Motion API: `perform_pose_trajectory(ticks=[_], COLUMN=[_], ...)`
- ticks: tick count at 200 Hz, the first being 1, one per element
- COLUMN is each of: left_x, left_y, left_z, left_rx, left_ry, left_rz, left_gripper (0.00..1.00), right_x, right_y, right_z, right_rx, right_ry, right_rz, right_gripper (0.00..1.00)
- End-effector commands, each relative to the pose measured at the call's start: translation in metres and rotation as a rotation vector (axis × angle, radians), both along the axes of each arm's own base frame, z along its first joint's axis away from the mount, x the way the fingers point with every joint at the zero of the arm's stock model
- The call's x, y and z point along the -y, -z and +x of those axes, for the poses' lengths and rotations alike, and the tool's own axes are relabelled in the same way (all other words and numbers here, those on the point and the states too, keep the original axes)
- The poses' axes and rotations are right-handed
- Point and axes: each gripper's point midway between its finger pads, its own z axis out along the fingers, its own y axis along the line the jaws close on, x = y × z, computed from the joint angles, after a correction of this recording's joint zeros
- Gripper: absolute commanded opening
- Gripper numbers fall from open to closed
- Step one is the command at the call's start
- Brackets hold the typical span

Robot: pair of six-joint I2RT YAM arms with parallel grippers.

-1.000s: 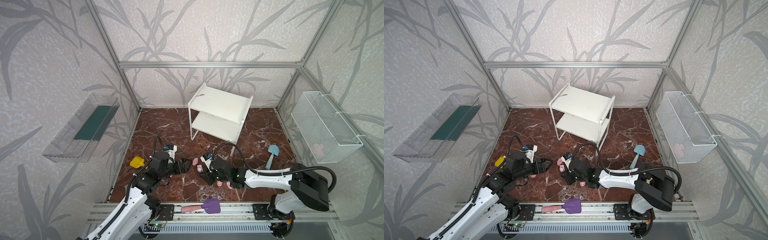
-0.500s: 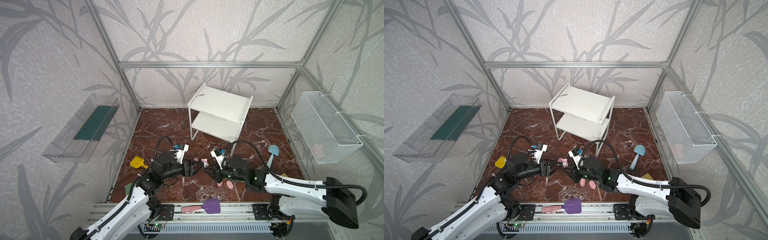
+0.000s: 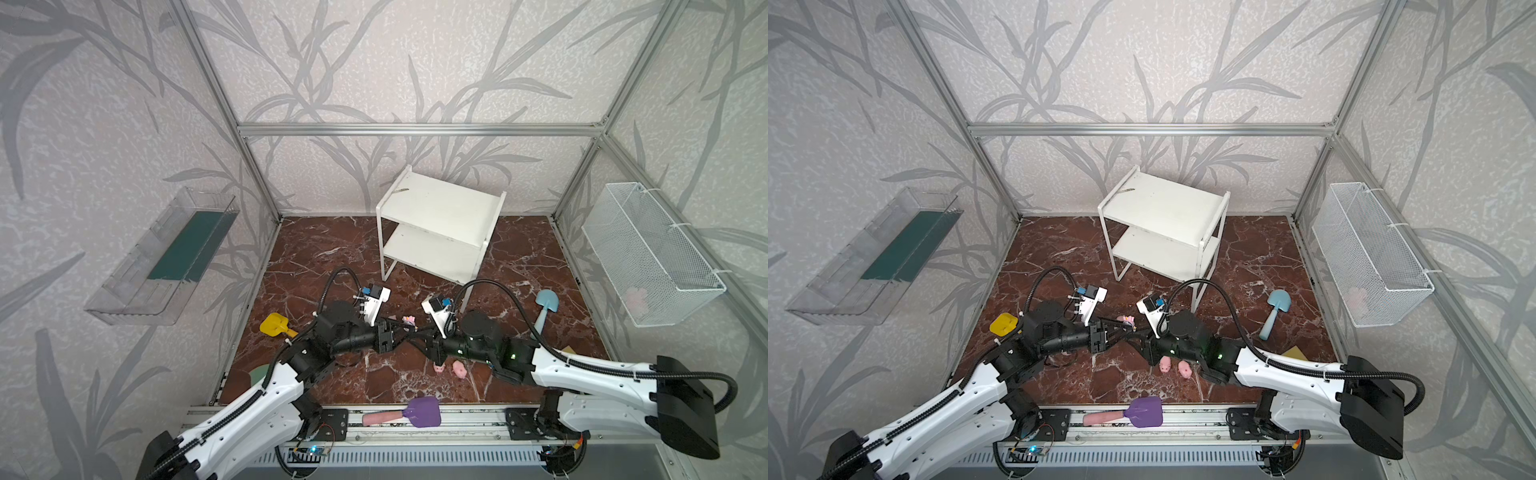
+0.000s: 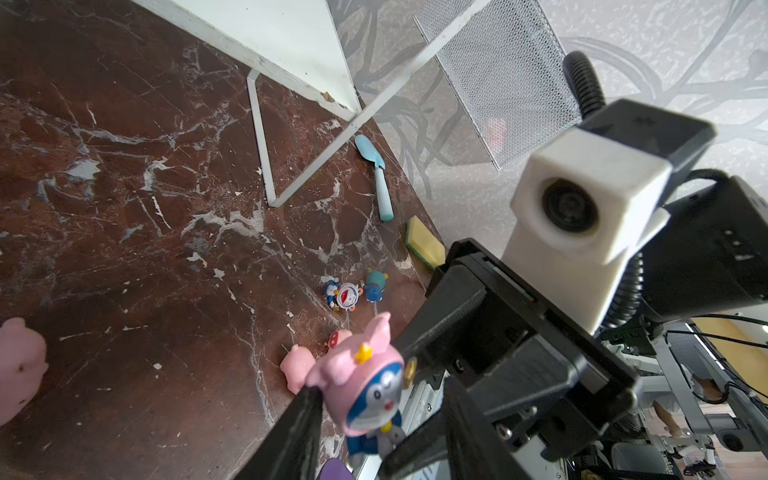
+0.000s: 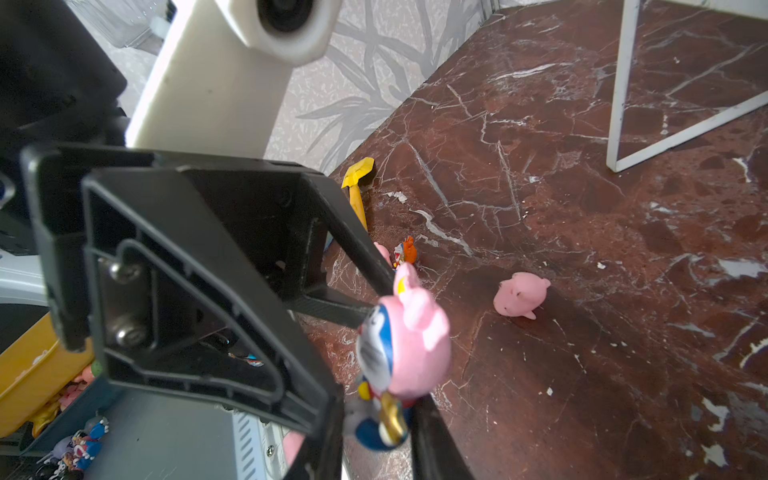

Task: Place and organize the plastic toys onto the shelf
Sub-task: 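Lift the figurine with the right gripper and pass it to the left gripper, then carry the figurine with the left gripper to the top shelf while the right arm withdraws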

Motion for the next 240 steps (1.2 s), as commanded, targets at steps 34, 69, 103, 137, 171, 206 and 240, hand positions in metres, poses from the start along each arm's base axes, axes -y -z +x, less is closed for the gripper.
perform_pose_trajectory(ticks=[34, 69, 103, 137, 171, 206, 240], left_x=[0.009, 0.005, 0.003, 0.001, 0.002, 0.011, 0.024], left_y=[-0.019, -0.023, -0.032, -0.047, -0.075, -0.124, -0.175], left_z=[-0.001, 0.001, 0.005, 0.010, 0.017, 0.030, 0.049], left_rx=[0.063, 0.087, 0.127, 0.180, 0.255, 0.371, 0.496], left_ry=[0.034, 0.017, 0.000, -0.009, 0.000, 0.012, 0.012], left_rz=[-0.017, 0.014, 0.030, 0.068, 0.115, 0.133, 0.130], left_gripper=[0.32, 0.25, 0.21, 0.21, 0.20, 0.20, 0.20], right_x=[-0.003, 0.000, 0.005, 0.017, 0.036, 0.073, 0.123], right_y=[-0.023, -0.019, -0.017, -0.018, -0.015, -0.009, -0.007], right_z=[0.000, 0.000, -0.002, -0.006, -0.012, -0.018, -0.018], right_rx=[0.032, 0.029, 0.026, 0.039, 0.063, 0.092, 0.135], right_ry=[-0.017, -0.006, -0.006, 0.004, 0.018, 0.070, 0.185], right_rz=[0.050, 0.038, 0.027, 0.015, -0.014, -0.111, -0.215], right_gripper=[0.18, 0.20, 0.25, 0.41, 0.55, 0.67, 0.77])
